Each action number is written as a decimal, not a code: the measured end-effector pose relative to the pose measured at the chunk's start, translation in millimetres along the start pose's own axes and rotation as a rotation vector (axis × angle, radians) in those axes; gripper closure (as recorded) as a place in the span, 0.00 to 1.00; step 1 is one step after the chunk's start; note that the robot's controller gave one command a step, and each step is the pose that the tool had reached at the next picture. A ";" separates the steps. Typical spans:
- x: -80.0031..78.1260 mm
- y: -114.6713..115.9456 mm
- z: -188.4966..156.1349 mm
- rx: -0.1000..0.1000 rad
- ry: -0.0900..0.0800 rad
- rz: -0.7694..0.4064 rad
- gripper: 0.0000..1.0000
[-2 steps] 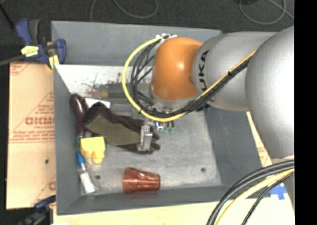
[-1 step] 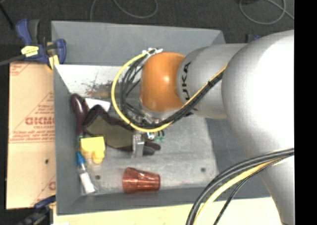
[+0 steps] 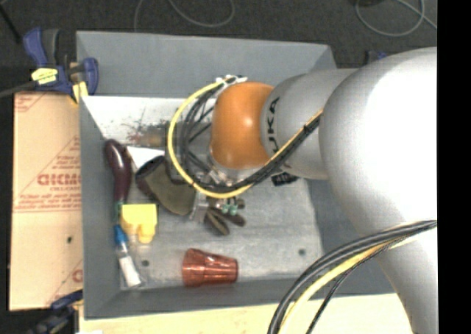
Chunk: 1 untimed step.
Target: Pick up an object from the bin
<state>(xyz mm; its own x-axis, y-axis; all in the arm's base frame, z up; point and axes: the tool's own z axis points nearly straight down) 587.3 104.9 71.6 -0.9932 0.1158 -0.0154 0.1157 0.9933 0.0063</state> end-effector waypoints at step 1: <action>0.2 0.0 0.7 0.001 0.001 -0.001 1.00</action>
Offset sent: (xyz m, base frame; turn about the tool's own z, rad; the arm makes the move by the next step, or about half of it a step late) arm 0.0000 0.0002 0.0257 0.0000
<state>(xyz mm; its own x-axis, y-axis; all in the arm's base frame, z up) 587.1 104.9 70.9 -0.9932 0.1151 -0.0146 0.1150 0.9933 0.0057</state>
